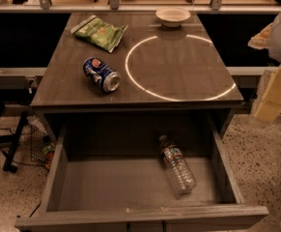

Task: Pick water bottle from top drawer and place on counter

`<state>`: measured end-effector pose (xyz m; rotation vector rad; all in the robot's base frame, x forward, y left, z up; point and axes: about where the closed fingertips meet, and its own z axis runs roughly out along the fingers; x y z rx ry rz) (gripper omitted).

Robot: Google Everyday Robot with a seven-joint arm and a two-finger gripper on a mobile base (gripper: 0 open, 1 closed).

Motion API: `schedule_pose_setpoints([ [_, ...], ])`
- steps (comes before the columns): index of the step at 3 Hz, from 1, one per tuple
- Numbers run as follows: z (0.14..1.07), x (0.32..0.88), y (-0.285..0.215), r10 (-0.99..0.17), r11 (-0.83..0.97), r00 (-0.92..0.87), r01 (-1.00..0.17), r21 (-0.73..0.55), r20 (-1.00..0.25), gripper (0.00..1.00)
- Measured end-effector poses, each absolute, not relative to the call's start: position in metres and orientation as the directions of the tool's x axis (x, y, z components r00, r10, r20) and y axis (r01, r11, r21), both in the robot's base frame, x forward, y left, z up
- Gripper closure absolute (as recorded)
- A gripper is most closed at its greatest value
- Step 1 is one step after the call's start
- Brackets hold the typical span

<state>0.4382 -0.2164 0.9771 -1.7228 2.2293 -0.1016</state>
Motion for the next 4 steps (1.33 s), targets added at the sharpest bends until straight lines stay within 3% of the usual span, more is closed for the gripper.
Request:
schedule_pose_setpoints([
  [2,0.954,0.437,-0.222,-0.943,0.304,-0.26,-0.926,-0.223,-0.208,0.0],
  [4,0.821,0.435,-0.239,-0.859,0.499,-0.477,-0.861,-0.099,-0.184,0.0],
])
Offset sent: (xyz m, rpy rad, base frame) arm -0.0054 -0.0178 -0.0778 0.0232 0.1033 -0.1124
